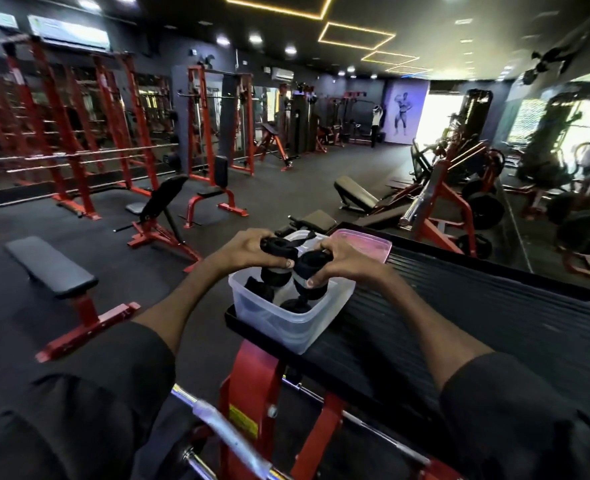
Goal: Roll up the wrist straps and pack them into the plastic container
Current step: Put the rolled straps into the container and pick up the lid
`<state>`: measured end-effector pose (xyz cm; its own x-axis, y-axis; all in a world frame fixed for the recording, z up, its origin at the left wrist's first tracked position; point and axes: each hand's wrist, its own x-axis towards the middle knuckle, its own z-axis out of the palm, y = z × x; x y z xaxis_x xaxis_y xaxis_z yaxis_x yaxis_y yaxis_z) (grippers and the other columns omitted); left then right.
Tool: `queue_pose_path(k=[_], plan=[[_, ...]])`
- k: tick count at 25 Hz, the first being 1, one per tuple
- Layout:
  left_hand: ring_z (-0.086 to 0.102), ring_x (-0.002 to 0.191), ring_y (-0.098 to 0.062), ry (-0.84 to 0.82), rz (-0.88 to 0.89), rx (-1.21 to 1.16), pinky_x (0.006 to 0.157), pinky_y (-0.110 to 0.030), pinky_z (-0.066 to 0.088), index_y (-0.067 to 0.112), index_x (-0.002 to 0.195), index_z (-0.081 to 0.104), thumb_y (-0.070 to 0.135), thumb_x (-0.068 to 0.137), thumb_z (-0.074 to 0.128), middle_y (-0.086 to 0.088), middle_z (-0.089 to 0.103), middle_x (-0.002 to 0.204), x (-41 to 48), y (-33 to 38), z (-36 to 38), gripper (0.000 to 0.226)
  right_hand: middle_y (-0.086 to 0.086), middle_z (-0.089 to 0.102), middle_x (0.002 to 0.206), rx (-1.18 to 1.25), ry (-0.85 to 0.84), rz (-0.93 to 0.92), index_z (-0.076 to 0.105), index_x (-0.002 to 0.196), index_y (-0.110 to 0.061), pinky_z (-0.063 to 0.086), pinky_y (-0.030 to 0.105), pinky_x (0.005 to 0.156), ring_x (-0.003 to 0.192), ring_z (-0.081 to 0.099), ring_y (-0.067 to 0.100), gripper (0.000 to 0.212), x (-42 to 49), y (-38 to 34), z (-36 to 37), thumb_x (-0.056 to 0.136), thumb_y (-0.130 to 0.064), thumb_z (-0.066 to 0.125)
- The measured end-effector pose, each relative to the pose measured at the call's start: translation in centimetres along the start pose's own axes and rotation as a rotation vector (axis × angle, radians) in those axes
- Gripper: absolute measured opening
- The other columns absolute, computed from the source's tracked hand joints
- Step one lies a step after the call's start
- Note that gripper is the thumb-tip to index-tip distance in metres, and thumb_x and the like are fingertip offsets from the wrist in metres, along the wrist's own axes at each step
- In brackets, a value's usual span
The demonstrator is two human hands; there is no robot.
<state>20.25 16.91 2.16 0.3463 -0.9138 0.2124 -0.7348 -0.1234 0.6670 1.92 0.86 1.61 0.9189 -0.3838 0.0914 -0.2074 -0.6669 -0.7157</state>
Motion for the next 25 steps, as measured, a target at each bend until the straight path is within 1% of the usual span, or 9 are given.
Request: queue_pose_path(k=[3,7,10,12,14,17,19,22,25], plan=[[0.064,0.074,0.007,0.000,0.043,0.037,0.069,-0.015,0.046,0.033,0.087,0.068,0.038,0.068,0.091,0.016,0.070,0.083,0.5,0.3,0.2,0.030,0.008,0.079,0.096,-0.043,0.025,0.017,0.075,0.096,-0.016,0.061,0.050,0.085,0.092,0.076,0.027,0.059,0.8,0.4,0.3,0.040,-0.032,0.086],[0.066,0.099,-0.008,-0.008,0.050,0.049,0.094,-0.036,0.051,0.043,0.095,0.067,0.068,0.061,0.080,0.017,0.070,0.100,1.4,-0.8,0.2,0.045,0.013,0.076,0.102,0.008,0.041,0.082,0.069,0.107,-0.011,0.059,0.051,0.090,0.099,0.073,0.031,0.069,1.5,0.7,0.4,0.043,-0.027,0.089],[0.033,0.144,-0.018,-0.299,-0.104,0.518,0.118,-0.057,0.019,0.051,0.113,0.061,0.093,0.058,0.058,0.018,0.042,0.153,2.0,-2.6,0.4,0.069,-0.002,0.066,0.105,-0.196,-0.253,0.132,0.061,0.125,-0.007,0.053,0.019,0.087,0.104,0.063,0.021,0.055,1.4,0.5,1.0,0.075,-0.005,0.083],[0.012,0.153,-0.020,-0.386,-0.157,0.595,0.120,-0.059,0.003,0.050,0.112,0.062,0.090,0.063,0.058,0.020,0.020,0.164,1.8,-2.8,0.6,0.063,-0.001,0.063,0.120,-0.288,-0.340,0.178,0.054,0.139,-0.008,0.046,0.016,0.089,0.118,0.058,0.018,0.059,1.1,0.2,1.2,0.084,-0.008,0.078],[0.015,0.153,-0.021,-0.261,-0.069,0.425,0.123,-0.048,0.006,0.043,0.112,0.066,0.080,0.070,0.064,0.008,0.025,0.164,1.5,-2.8,0.3,0.056,0.007,0.059,0.136,-0.173,-0.230,0.178,0.050,0.145,-0.008,0.049,0.020,0.096,0.128,0.057,0.021,0.065,0.8,0.4,1.1,0.086,-0.011,0.078],[0.039,0.140,-0.013,-0.032,-0.094,-0.135,0.111,-0.027,0.030,0.025,0.122,0.067,0.039,0.090,0.071,0.003,0.035,0.155,0.7,-2.9,0.1,0.036,0.012,0.066,0.125,0.277,0.429,0.056,0.062,0.130,-0.012,0.055,0.039,0.097,0.113,0.063,0.021,0.045,-1.4,2.0,0.6,0.087,-0.013,0.074],[0.060,0.116,-0.013,0.020,-0.224,-0.481,0.094,-0.022,0.047,0.022,0.118,0.066,0.032,0.093,0.068,0.001,0.052,0.144,0.1,-3.3,0.4,0.027,0.010,0.061,0.118,0.625,0.794,0.189,0.056,0.129,-0.010,0.054,0.027,0.080,0.098,0.058,0.015,0.038,-2.7,3.0,1.7,0.093,-0.007,0.065],[0.068,0.104,-0.024,-0.008,-0.301,-0.699,0.087,-0.027,0.054,0.006,0.123,0.065,0.026,0.096,0.064,-0.015,0.070,0.121,-0.8,-3.7,1.9,0.034,0.010,0.065,0.112,1.149,0.630,0.306,0.050,0.133,-0.014,0.057,0.026,0.077,0.096,0.063,0.020,0.053,-3.4,2.3,6.3,0.084,-0.011,0.071],[0.063,0.113,-0.025,0.132,-0.369,-0.866,0.099,-0.033,0.049,0.006,0.122,0.068,0.030,0.088,0.073,-0.012,0.069,0.122,-0.8,-2.2,3.0,0.042,0.019,0.058,0.129,1.068,0.712,0.298,0.053,0.128,-0.043,0.060,0.054,0.090,0.119,0.060,0.039,0.093,-1.1,5.3,9.2,0.041,-0.020,0.077]])
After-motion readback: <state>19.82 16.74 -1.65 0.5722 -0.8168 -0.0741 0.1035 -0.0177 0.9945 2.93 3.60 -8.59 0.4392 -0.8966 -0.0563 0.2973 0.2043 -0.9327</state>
